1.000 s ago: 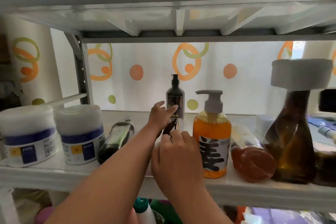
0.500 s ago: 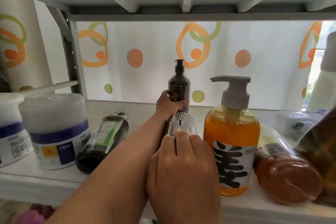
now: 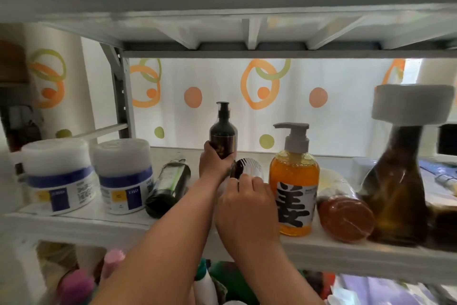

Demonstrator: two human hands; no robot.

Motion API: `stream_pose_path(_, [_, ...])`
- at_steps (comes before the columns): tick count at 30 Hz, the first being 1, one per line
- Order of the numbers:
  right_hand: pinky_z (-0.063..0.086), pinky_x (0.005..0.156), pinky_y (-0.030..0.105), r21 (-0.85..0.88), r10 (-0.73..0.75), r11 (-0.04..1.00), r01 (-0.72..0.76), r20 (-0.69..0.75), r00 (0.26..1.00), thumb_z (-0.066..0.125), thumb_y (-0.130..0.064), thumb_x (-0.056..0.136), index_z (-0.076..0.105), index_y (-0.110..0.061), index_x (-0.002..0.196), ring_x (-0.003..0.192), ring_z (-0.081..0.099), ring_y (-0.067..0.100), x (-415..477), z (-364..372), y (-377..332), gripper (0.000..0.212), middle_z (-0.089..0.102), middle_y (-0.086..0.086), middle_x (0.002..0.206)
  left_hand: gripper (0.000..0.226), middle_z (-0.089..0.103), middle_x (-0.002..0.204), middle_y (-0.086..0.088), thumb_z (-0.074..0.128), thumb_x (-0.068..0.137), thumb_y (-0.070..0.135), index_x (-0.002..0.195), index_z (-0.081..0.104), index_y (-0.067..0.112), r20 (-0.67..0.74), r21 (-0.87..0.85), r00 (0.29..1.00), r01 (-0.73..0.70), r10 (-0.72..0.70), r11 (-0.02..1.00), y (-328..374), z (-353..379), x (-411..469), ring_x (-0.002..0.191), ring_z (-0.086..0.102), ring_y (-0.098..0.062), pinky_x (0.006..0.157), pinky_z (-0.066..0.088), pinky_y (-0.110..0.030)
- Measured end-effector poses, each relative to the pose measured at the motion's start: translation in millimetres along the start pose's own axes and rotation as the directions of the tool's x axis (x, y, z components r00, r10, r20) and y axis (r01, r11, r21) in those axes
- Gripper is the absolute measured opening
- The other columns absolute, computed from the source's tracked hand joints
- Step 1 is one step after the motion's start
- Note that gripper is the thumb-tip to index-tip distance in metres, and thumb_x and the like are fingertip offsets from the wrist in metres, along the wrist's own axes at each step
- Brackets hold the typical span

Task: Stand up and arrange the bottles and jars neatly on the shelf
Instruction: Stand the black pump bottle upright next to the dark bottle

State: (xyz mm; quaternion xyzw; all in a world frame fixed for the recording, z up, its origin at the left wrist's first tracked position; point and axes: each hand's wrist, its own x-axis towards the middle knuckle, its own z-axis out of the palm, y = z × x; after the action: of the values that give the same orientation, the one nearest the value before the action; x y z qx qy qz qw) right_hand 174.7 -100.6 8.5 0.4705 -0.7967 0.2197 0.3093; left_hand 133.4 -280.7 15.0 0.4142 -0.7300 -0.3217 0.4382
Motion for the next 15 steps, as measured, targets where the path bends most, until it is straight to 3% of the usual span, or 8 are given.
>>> stream_pose_path(6, [0.053,0.059,0.033,-0.029,-0.02,0.999,0.022,0.073,0.997,0.07,-0.018,0.067,0.069,-0.003,0.084,0.066,0.064,0.027,-3,-11,-1,0.022,0.068,0.015,0.074,0.067,0.06,0.118,-0.014,0.07,0.076,0.043,0.126,0.039,0.01,0.063,0.132,0.998,-0.021,0.012,0.991,4,-35,-41,0.108,0.057,-0.032,0.09,0.045,-0.038])
stream_pose_path(12, [0.044,0.093,0.036,0.035,-0.133,0.991,0.13,0.144,0.981,0.043,-0.018,0.093,0.051,-0.003,0.123,0.108,0.055,0.029,-8,-25,3,0.035,0.059,0.016,0.119,0.07,0.055,0.124,-0.018,0.068,0.08,0.037,0.129,0.033,0.001,0.142,0.298,0.989,-0.013,-0.031,0.954,23,-66,-63,0.115,0.054,-0.034,0.092,0.043,-0.037])
stream_pose_path(15, [0.042,0.096,0.035,0.075,-0.132,0.99,0.122,0.143,0.981,0.04,-0.02,0.095,0.048,-0.004,0.125,0.112,0.052,0.028,-8,-26,5,0.035,0.056,0.015,0.123,0.08,0.051,0.129,-0.019,0.068,0.079,0.036,0.135,0.024,-0.001,0.149,0.227,0.981,0.091,-0.127,0.97,35,-62,-64,0.118,0.052,-0.034,0.095,0.042,-0.037])
